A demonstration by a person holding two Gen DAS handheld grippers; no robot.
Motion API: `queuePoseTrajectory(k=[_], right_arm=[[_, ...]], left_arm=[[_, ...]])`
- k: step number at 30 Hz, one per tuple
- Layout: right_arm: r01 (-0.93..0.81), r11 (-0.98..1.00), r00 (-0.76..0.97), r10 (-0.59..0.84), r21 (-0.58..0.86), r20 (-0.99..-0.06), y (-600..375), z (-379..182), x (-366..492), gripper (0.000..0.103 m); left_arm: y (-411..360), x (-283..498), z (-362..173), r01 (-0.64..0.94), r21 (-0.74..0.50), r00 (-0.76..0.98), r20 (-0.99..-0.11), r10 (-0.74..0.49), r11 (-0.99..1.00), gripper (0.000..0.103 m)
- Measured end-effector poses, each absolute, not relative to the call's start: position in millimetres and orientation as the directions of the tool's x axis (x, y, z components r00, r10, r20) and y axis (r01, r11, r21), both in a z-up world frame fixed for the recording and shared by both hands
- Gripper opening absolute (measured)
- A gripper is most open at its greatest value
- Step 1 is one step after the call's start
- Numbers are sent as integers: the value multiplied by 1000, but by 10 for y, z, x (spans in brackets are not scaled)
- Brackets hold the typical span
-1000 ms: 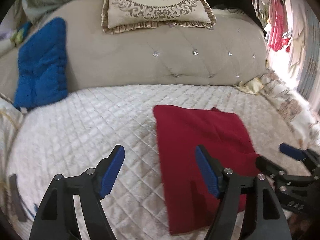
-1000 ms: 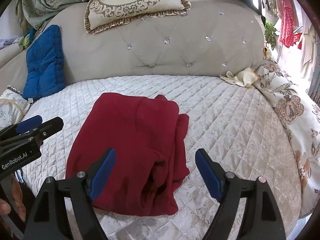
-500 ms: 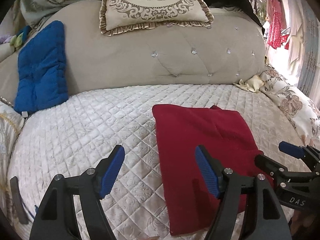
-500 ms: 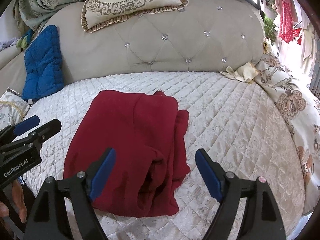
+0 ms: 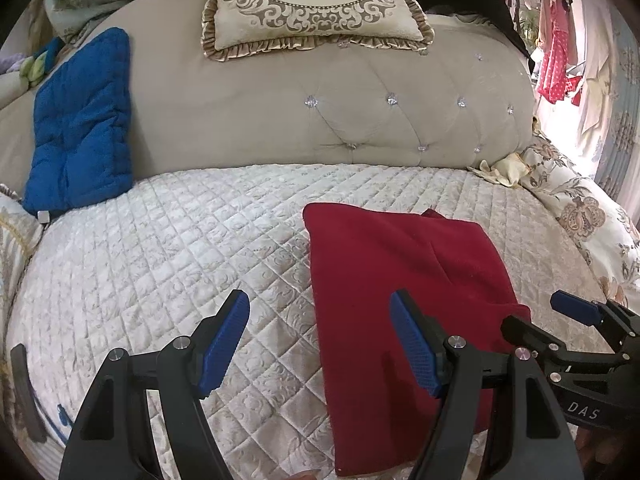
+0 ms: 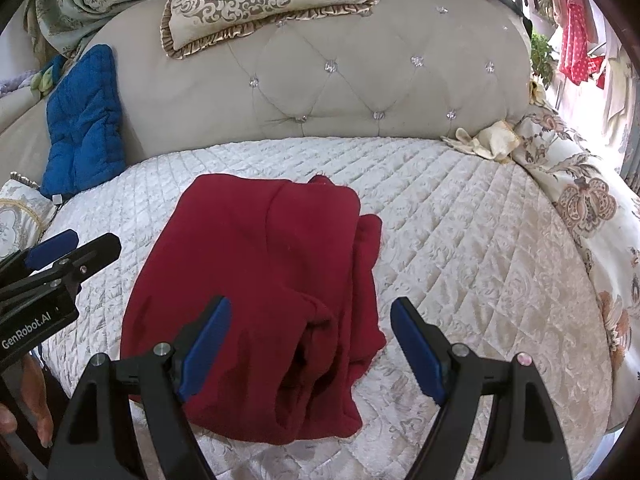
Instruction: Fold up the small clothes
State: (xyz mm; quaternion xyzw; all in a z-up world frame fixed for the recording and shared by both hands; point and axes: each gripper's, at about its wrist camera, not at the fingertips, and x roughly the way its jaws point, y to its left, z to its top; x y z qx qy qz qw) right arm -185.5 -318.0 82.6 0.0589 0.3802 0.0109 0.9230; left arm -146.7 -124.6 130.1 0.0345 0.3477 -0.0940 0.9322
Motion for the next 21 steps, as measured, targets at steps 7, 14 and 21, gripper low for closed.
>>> queuePoseTrajectory(k=[7, 14, 21], right_arm=[[29, 992, 707, 65, 121, -704, -3200, 799, -1837, 85], [30, 993, 704, 61, 115, -708, -3228, 772, -1799, 85], [25, 993, 707, 62, 112, -704, -3229, 778, -1772, 86]], left_arm=[[-1299, -1420, 1238, 213, -10, 724, -670, -165, 977, 52], [-1358, -1375, 1184, 223, -9, 711, -682, -169, 975, 52], [-1376, -1344, 1161, 230, -18, 705, -686, -179, 973, 52]])
